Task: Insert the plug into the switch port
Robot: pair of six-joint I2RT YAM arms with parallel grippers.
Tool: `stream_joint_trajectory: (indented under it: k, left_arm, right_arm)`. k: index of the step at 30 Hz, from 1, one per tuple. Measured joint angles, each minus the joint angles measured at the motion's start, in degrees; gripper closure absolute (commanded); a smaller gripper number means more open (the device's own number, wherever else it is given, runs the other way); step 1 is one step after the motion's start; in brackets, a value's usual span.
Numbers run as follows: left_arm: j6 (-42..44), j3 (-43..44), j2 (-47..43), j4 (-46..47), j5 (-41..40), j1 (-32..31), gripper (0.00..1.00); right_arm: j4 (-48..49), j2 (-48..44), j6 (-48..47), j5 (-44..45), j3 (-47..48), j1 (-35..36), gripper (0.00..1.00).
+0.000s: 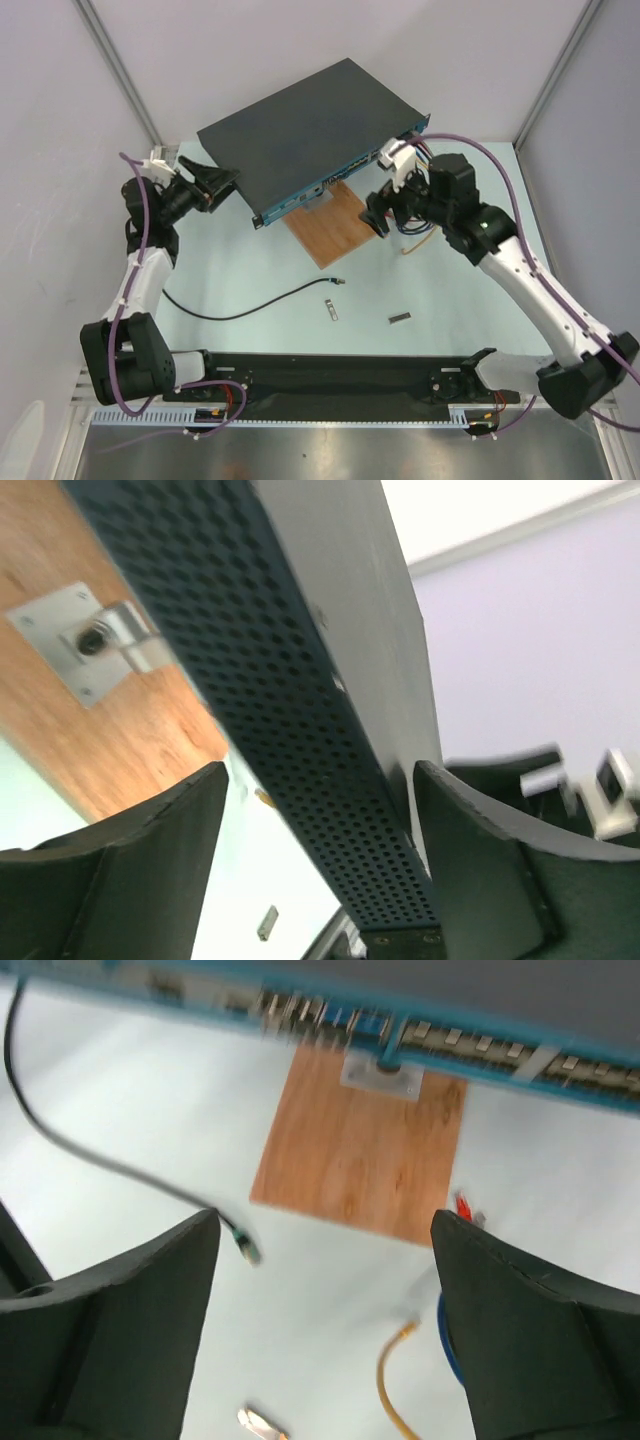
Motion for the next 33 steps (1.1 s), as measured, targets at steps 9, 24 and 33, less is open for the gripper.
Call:
stream_joint_trajectory:
  k: [9,24,33]
  left_arm:
    - [6.36,1.6,-2.27,-9.22,1.62,12.87,0.14]
    - [27.34,9.97,-13.49,-24.17,6.56,19.76,0.16]
    - [33.11,11.08,-15.8,-27.69,7.98,17.44,0.16]
  right_arm:
    - [-19.06,-5.4,-19.23,-5.2,-11.5,-2.34,0.11]
    - [-22.56,-1.25,-33.51,3.23,-31.06,7.13,0.23]
    - [-13.44,6.6,-33.86,8.41,-33.68,11.87,0.29]
